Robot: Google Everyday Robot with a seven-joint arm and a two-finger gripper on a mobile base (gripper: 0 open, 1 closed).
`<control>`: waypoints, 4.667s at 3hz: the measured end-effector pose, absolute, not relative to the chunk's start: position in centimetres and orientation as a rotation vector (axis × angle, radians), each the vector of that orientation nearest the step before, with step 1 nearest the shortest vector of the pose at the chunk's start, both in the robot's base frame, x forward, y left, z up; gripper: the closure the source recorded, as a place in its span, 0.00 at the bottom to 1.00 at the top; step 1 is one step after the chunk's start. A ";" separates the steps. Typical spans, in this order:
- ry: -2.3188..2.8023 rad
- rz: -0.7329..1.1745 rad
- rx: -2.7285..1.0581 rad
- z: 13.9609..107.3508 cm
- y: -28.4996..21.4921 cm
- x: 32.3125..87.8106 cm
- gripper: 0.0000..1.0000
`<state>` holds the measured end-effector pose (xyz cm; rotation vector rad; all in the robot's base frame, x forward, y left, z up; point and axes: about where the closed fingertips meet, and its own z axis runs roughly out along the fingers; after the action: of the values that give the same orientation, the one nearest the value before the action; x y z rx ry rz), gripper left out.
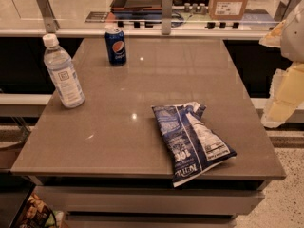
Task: Knock pepsi can over
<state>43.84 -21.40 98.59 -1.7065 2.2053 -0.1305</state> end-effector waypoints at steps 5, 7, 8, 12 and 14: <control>1.976 -0.041 -1.402 98.5 -20.9 50.0 0.00; 1.784 0.012 -1.179 99.0 -18.3 52.6 0.00; 1.720 0.034 -1.075 99.1 -16.8 53.3 0.00; 1.593 0.163 -0.962 98.2 -12.0 57.2 0.00; 1.535 0.288 -0.882 96.9 -7.8 61.7 0.00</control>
Offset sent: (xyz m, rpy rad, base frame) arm 0.0013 -0.0009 0.0043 0.0330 -0.0244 -0.0053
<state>61.66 -7.79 96.86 -0.8821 1.5349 0.2884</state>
